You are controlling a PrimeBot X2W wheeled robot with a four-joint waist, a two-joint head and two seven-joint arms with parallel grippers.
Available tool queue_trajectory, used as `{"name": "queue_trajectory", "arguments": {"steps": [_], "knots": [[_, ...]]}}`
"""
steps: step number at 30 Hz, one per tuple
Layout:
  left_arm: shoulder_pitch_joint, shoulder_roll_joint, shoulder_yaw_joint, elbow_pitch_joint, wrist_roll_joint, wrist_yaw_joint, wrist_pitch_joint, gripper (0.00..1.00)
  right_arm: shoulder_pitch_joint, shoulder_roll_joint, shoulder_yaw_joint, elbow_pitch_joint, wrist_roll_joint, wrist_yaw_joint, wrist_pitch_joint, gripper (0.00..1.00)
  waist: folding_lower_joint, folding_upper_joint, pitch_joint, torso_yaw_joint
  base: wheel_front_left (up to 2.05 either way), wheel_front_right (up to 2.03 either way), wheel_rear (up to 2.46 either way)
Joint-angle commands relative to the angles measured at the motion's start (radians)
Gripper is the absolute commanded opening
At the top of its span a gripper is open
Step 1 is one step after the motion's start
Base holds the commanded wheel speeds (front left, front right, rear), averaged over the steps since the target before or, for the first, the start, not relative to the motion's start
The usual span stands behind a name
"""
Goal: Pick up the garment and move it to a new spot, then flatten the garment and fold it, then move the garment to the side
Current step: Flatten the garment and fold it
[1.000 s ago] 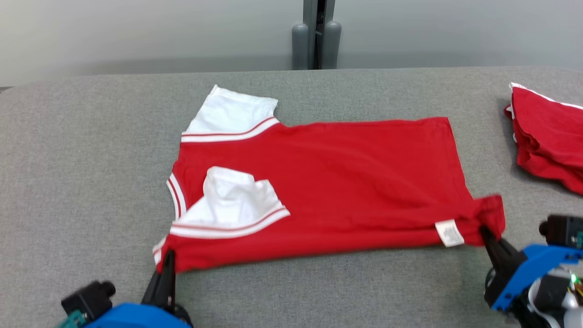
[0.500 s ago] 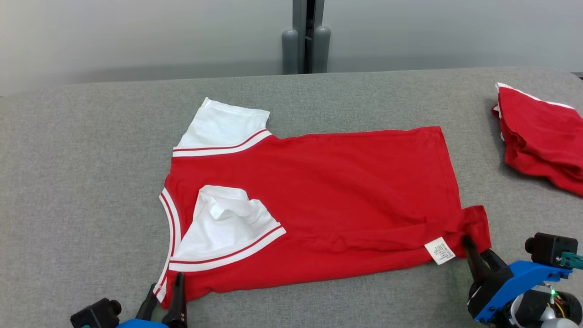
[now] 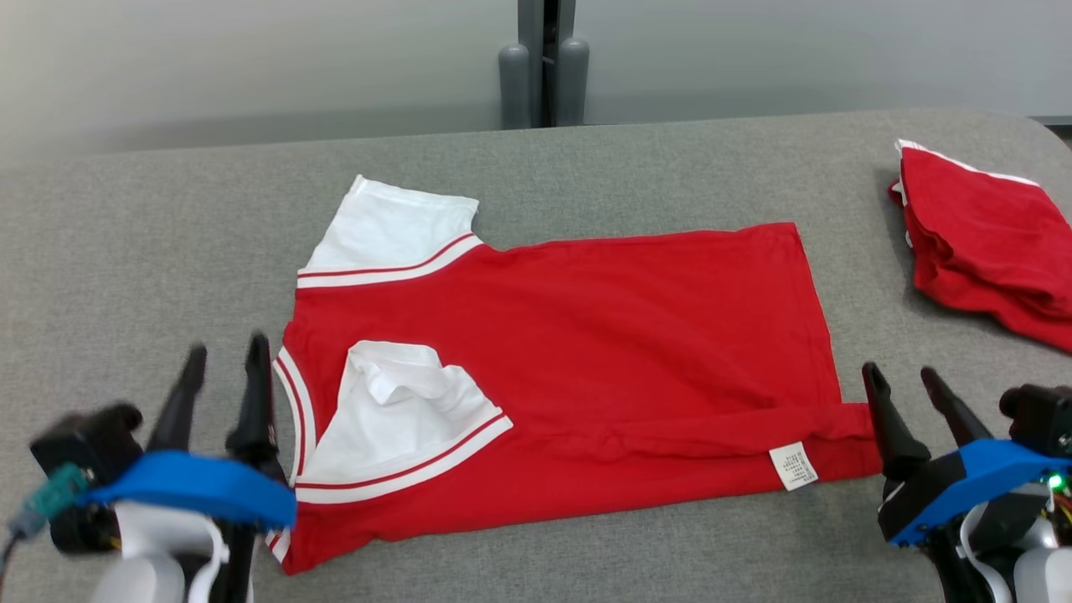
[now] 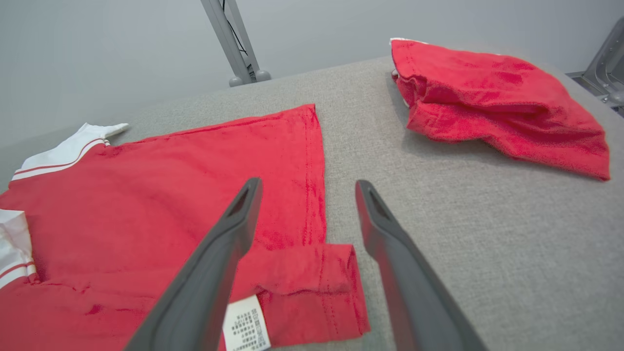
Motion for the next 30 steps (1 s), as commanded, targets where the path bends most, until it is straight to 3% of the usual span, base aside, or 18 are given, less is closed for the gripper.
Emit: {"name": "queue_trajectory", "arguments": {"steps": [1,6,14,18,19,23,30], "knots": [[-0.036,0.01,-0.001,-0.008,0.007,0.006,0.007,1.0,-0.017,0.0,0.003,-0.018,-0.007,0.0,-0.005,1.0,0.0,0.0,0.004,-0.003,0.0,0.0,0.0],[-0.178,0.055,0.003,-0.012,0.034,0.006,0.038,1.0,-0.044,0.0,0.034,-0.087,-0.039,0.0,-0.014,1.0,0.0,0.0,0.034,-0.026,0.0,0.0,0.0],[-0.377,0.119,-0.035,0.118,0.059,-0.044,0.111,1.0,-0.107,0.0,0.107,-0.089,-0.045,0.0,-0.051,1.0,0.0,0.0,0.12,-0.07,0.0,0.0,0.0],[-0.509,0.189,-0.072,0.215,0.093,-0.074,0.213,1.0,-0.167,0.0,0.168,-0.078,-0.036,0.0,-0.067,1.0,0.0,0.0,0.192,-0.109,0.0,0.0,0.0],[-0.577,0.232,-0.09,0.258,0.107,-0.089,0.276,1.0,-0.202,0.0,0.201,-0.072,-0.034,0.0,-0.074,1.0,0.0,0.0,0.23,-0.134,0.0,0.0,0.0],[-0.697,0.314,-0.116,0.326,0.112,-0.111,0.423,1.0,-0.268,0.0,0.257,-0.058,-0.033,0.0,-0.09,1.0,0.0,0.0,0.298,-0.186,0.0,0.0,0.0],[-0.827,0.401,-0.161,0.376,0.089,-0.127,0.638,1.0,-0.342,0.0,0.304,-0.022,-0.022,0.0,-0.125,1.0,0.0,0.0,0.378,-0.251,0.0,0.0,0.0]]}}
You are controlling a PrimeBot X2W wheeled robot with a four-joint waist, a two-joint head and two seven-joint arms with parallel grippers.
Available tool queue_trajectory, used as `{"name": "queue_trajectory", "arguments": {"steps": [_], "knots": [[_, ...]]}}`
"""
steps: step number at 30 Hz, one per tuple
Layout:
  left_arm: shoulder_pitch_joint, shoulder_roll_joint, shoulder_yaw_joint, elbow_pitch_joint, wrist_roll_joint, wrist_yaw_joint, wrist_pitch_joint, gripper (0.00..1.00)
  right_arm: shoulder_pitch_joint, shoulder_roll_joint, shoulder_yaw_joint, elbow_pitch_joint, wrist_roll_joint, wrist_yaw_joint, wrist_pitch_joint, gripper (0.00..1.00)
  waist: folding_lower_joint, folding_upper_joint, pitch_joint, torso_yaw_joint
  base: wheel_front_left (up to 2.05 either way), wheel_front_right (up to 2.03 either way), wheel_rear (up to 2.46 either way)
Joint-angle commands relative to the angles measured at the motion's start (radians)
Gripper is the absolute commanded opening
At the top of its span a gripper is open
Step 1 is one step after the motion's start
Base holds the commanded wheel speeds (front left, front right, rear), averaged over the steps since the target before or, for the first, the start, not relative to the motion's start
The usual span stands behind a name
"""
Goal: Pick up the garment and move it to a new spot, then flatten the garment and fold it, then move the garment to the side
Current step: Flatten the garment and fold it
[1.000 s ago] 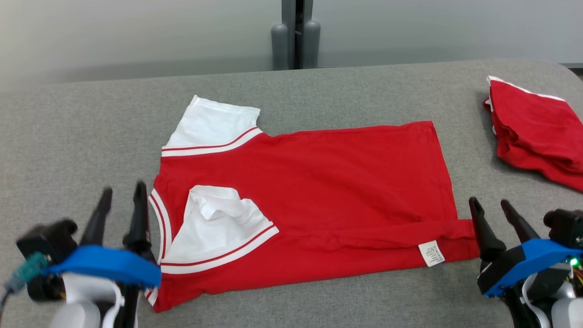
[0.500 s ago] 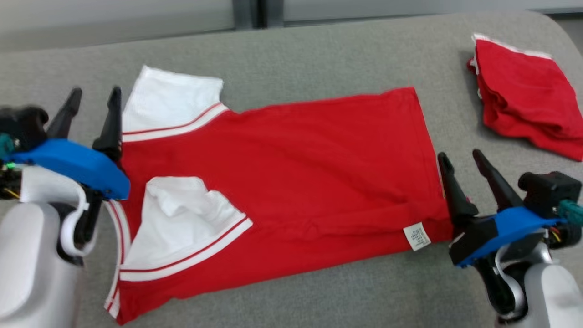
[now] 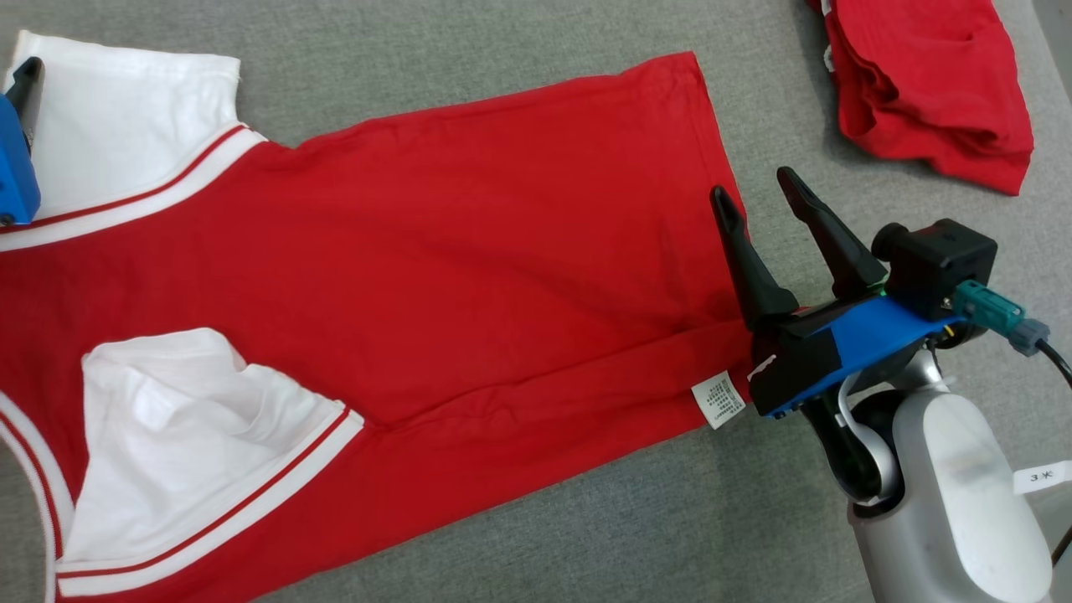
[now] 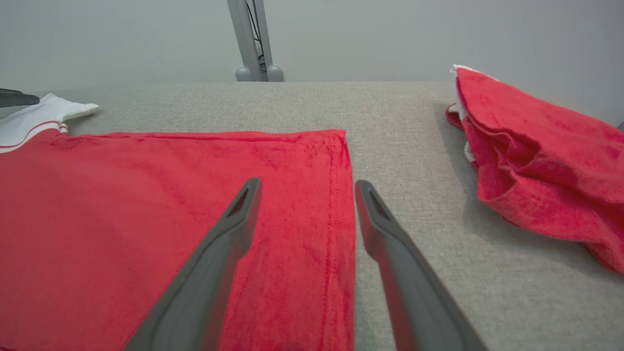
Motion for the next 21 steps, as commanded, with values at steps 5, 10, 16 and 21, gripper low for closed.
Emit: {"name": "queue_trajectory", "arguments": {"steps": [5,10,16,21], "knots": [[-0.028,0.002,-0.031,-0.001,-0.032,-0.007,0.078,1.0,-0.042,0.0,0.014,0.033,0.017,0.0,-0.025,1.0,-0.0003,0.0,0.023,-0.018,0.0,0.0,0.0],[-0.029,-0.014,-0.055,-0.029,-0.06,-0.01,0.077,0.5,-0.109,0.0,0.015,0.073,0.0,0.0,0.002,1.0,-0.0003,0.0,0.033,-0.014,0.0,0.0,0.0],[-0.065,-0.054,-0.072,-0.044,-0.068,-0.011,-0.005,0.0,-0.282,-0.035,-0.034,0.199,-0.056,0.0,0.092,1.0,-0.0003,0.0,0.045,0.032,0.0,0.0,0.0],[-0.088,-0.089,-0.098,-0.052,-0.077,-0.01,-0.085,0.0,-0.415,-0.072,-0.084,0.352,-0.054,0.0,0.172,1.0,-0.0003,0.0,0.05,0.097,0.0,0.0,0.0]]}}
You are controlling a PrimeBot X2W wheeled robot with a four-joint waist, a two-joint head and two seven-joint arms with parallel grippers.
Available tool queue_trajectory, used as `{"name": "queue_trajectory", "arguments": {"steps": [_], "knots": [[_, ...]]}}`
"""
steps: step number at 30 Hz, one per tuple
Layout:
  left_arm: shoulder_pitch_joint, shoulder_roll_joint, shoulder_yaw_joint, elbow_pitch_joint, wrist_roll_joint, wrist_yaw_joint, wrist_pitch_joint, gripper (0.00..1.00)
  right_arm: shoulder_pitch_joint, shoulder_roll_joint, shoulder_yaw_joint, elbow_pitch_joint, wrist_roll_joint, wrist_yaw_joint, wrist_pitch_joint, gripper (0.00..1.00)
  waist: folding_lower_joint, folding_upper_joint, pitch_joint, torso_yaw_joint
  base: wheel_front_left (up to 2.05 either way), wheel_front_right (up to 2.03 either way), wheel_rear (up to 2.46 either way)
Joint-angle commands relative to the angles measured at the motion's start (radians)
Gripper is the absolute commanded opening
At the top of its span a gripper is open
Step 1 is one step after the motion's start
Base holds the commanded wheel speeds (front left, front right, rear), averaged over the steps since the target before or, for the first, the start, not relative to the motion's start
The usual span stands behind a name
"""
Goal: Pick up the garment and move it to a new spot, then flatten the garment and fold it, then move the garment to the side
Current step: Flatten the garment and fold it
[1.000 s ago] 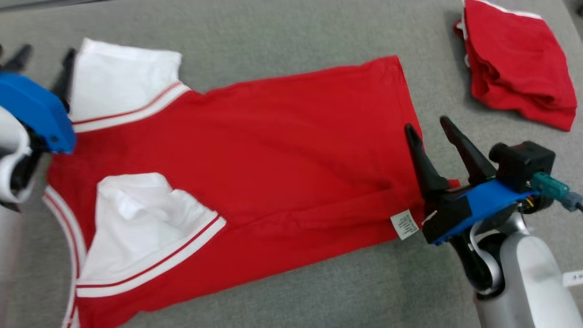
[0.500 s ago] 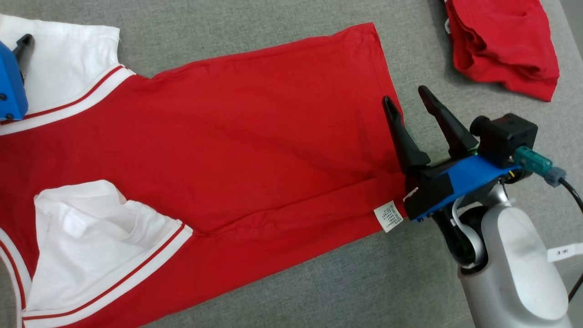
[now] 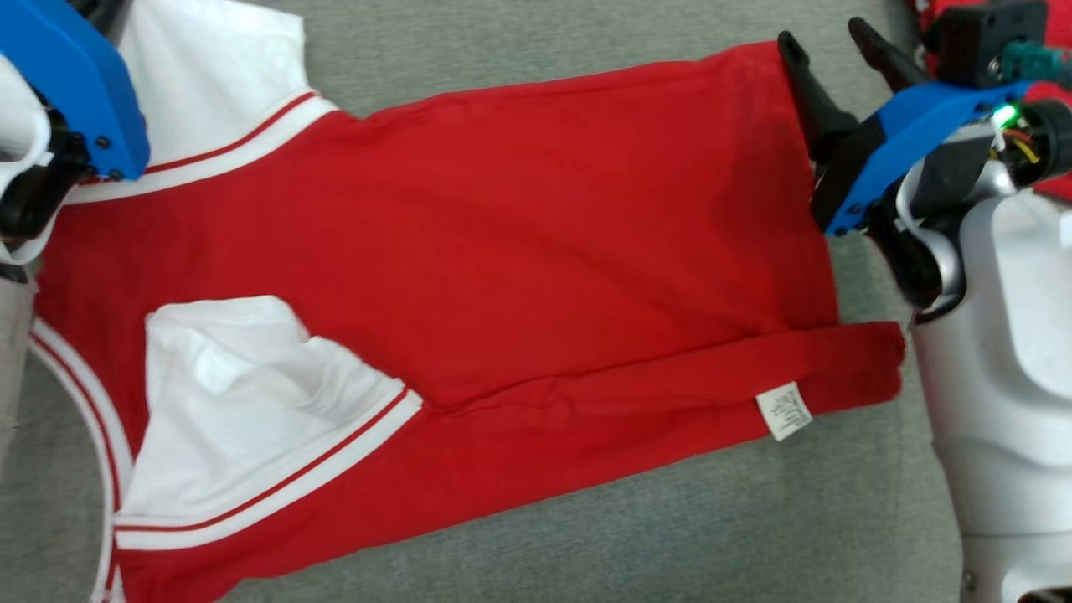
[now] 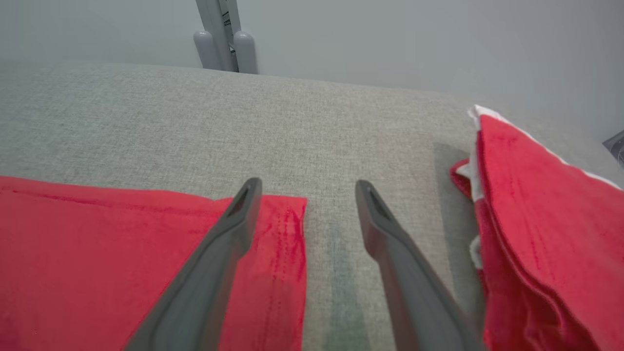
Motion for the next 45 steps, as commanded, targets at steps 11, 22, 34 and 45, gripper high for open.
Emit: {"name": "queue_trajectory", "arguments": {"steps": [11,22,34,45], "knots": [[-0.037,-0.012,-0.114,-0.048,-0.057,-0.002,-0.145,0.0,-0.122,-0.047,-0.014,0.253,0.056,0.0,0.103,0.36,-0.0001,0.0,0.014,0.105,0.0,0.0,0.0],[-0.022,-0.001,-0.183,-0.063,-0.108,-0.002,-0.255,0.0,-0.118,-0.079,0.005,0.284,0.08,0.0,0.067,0.0,-0.0001,0.0,-0.051,0.122,0.0,0.0,0.0],[0.189,0.034,-0.228,-0.177,-0.207,-0.002,-0.401,0.0,0.026,-0.11,0.044,0.234,0.1,0.0,-0.077,0.0,-0.0001,0.0,-0.228,0.157,0.0,0.0,0.0],[0.585,0.054,-0.243,-0.342,-0.283,0.065,-0.518,0.0,0.313,-0.119,-0.039,0.146,0.146,0.0,-0.172,0.0,-0.0001,0.0,-0.363,0.194,0.0,0.0,0.0]]}}
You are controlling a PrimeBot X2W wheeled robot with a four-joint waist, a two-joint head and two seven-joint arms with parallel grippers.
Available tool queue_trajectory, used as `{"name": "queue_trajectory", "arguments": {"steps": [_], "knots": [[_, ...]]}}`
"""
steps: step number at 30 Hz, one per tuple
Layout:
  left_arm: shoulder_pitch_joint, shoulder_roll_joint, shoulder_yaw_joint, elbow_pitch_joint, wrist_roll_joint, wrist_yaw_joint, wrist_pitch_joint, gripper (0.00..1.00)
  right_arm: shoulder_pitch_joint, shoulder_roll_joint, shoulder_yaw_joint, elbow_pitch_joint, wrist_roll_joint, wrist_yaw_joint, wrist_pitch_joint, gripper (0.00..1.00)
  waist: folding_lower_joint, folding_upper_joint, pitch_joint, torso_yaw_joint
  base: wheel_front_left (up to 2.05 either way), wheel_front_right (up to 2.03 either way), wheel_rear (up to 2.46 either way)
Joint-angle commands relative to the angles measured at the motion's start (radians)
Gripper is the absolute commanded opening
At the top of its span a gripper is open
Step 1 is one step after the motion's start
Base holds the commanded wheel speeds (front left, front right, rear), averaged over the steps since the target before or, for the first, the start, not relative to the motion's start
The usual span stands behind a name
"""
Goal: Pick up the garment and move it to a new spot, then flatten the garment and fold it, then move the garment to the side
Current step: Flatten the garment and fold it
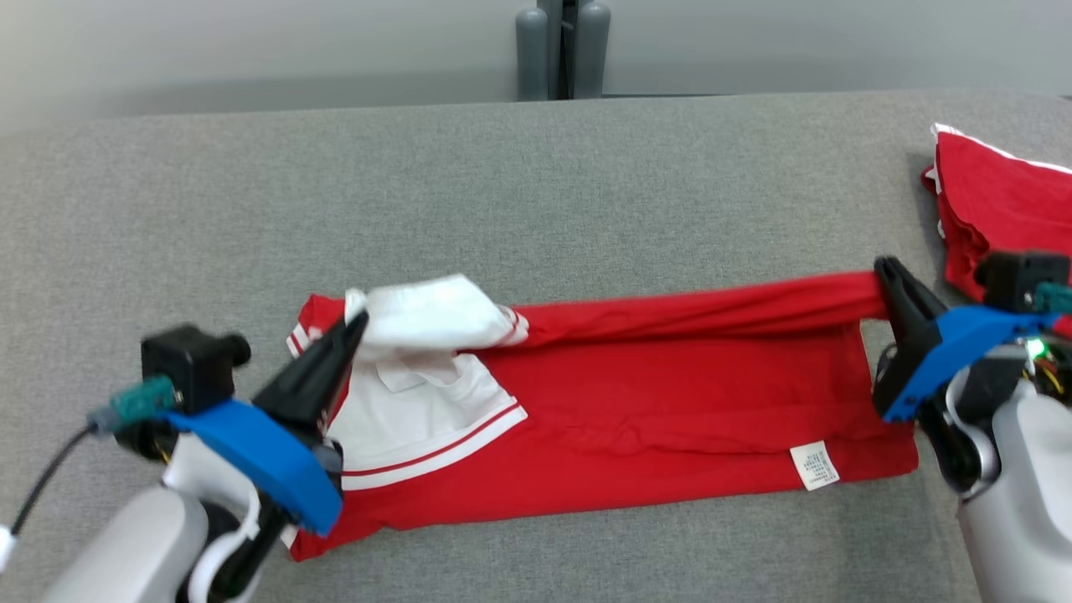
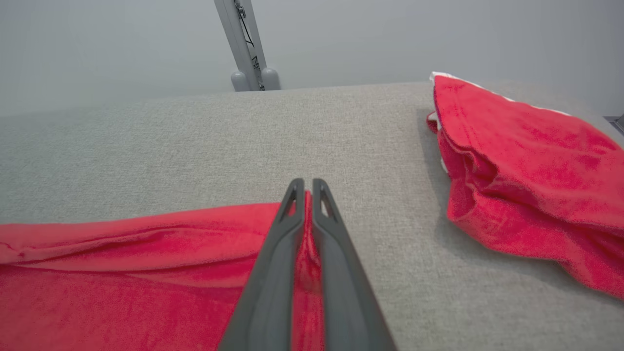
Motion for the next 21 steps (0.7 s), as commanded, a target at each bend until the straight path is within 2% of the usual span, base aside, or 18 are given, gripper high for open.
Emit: {"name": "queue_trajectory", "arguments": {"steps": [1,6,7,8,9,10,11,13,14,15,17,21], "knots": [[0.026,-0.002,0.002,-0.009,-0.011,0.008,-0.012,0.0,0.028,0.003,-0.01,-0.009,0.003,0.0,-0.008,0.0,0.0004,-0.0001,-0.006,0.001,0.0,0.0,0.0],[0.134,-0.021,-0.022,-0.011,-0.027,0.026,-0.047,0.0,0.113,0.023,-0.033,-0.035,-0.008,0.0,-0.025,0.0,0.0004,-0.0001,-0.026,0.011,0.0,0.0,0.0],[0.15,-0.026,-0.028,-0.004,-0.026,0.029,-0.053,0.0,0.127,0.028,-0.035,-0.039,-0.014,0.0,-0.033,0.1,0.0004,-0.0001,-0.029,0.012,0.0,0.0,0.0],[0.165,-0.033,-0.032,0.004,-0.027,0.03,-0.061,0.0,0.142,0.035,-0.039,-0.043,-0.017,0.0,-0.04,0.33,0.0004,-0.0001,-0.031,0.013,0.0,0.0,0.0],[0.179,-0.039,-0.034,0.011,-0.034,0.031,-0.07,0.0,0.157,0.042,-0.043,-0.048,-0.019,0.0,-0.047,0.48,0.0004,-0.0001,-0.033,0.013,0.0,0.0,0.0],[0.19,-0.042,-0.035,0.019,-0.034,0.031,-0.08,0.0,0.171,0.05,-0.051,-0.052,-0.017,0.0,-0.054,0.83,0.0004,-0.0001,-0.034,0.013,0.0,0.0,0.0],[0.201,-0.045,-0.038,0.028,-0.034,0.03,-0.09,0.0,0.184,0.056,-0.06,-0.058,-0.015,0.0,-0.061,0.99,0.0004,-0.0001,-0.035,0.013,0.0,0.0,0.0],[0.224,-0.057,-0.04,0.043,-0.042,0.026,-0.11,0.0,0.207,0.062,-0.081,-0.065,-0.026,0.0,-0.075,1.0,0.0004,-0.0001,-0.037,0.013,0.0,0.0,0.0],[0.232,-0.059,-0.042,0.049,-0.039,0.024,-0.119,0.06,0.219,0.067,-0.093,-0.069,-0.033,0.0,-0.083,1.0,0.0004,-0.0001,-0.038,0.013,0.0,0.0,0.0],[0.238,-0.061,-0.036,0.055,-0.038,0.029,-0.133,0.3,0.227,0.073,-0.104,-0.074,-0.041,0.0,-0.091,1.0,0.0004,-0.0001,-0.039,0.013,0.0,0.0,0.0],[0.247,-0.065,-0.02,0.063,-0.037,0.04,-0.165,1.0,0.244,0.083,-0.125,-0.083,-0.059,0.0,-0.106,1.0,0.0004,-0.0001,-0.042,0.013,0.0,0.0,0.0],[0.251,-0.07,0.016,0.057,-0.018,0.072,-0.241,1.0,0.268,0.103,-0.163,-0.113,-0.081,0.0,-0.122,1.0,0.0004,-0.0001,-0.053,0.013,0.0,0.0,0.0]]}}
